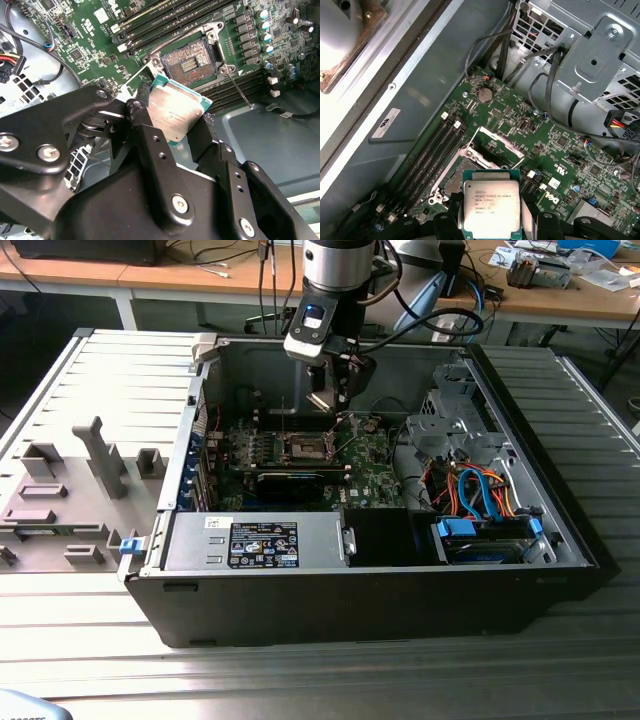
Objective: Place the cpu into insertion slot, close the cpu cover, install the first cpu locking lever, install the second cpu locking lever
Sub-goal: 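Place the cpu into insertion slot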
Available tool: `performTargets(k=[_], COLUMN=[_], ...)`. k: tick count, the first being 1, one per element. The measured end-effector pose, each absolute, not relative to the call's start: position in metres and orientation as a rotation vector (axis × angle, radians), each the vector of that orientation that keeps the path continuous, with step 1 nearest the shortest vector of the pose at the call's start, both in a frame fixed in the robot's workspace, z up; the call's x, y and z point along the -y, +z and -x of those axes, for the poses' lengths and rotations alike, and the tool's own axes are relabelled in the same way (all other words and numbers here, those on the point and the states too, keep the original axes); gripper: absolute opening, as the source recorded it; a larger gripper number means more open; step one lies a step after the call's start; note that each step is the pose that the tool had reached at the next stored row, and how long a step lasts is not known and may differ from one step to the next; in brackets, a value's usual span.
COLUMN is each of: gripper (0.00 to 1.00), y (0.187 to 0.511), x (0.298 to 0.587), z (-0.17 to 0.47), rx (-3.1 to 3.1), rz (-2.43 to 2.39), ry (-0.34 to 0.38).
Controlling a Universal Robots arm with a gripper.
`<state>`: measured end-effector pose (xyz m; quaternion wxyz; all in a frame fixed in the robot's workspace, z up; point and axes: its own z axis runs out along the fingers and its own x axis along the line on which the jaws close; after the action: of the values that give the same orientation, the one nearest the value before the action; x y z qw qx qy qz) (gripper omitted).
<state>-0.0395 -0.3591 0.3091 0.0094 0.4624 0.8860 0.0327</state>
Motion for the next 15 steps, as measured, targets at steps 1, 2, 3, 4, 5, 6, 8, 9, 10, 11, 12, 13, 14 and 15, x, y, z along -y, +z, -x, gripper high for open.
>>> performTargets(k=[1,2,3,4,5,6,8,9,10,11,12,13,14,15], gripper=[0.55,0.55,0.55,0.55,0.55,0.55,0.55,0.55,0.55,0.55,0.55,0.55,0.55,0.55], y=[0.3091,0.3091,0.3091,0.3091,0.3091,0.3091,0.3091,0.3091,0.3091,0.3091,0.3091,0.3091,0.3091,0.3091], x=[0.3591,0.3591,0.3591,0.3591,0.3591,0.3591,0.3591,0.3591,0.3591,0.3591,0.3591,0.3591,0.3591,0.3591], z=[0.0395,0.0395,0.0395,0.0395,0.0395,0.0395,0.0395,0.0395,0.0395,0.0395,0.0395,0.0395,0.0395,0.0395], rx=[-2.763,-2.759,-2.757,-2.755,-2.752,-2.75,-2.746,-2.744,-2.742,-2.74,-2.735,-2.733,-2.731,-2.728], rz=[-1.452,-1.458,-1.463,-1.467,-1.471,-1.474,-1.483,-1.485,-1.489,-1.493,-1.501,-1.505,-1.508,-1.514], ry=[0.102,0.102,0.102,0.102,0.102,0.102,0.102,0.102,0.102,0.102,0.102,0.102,0.102,0.101])
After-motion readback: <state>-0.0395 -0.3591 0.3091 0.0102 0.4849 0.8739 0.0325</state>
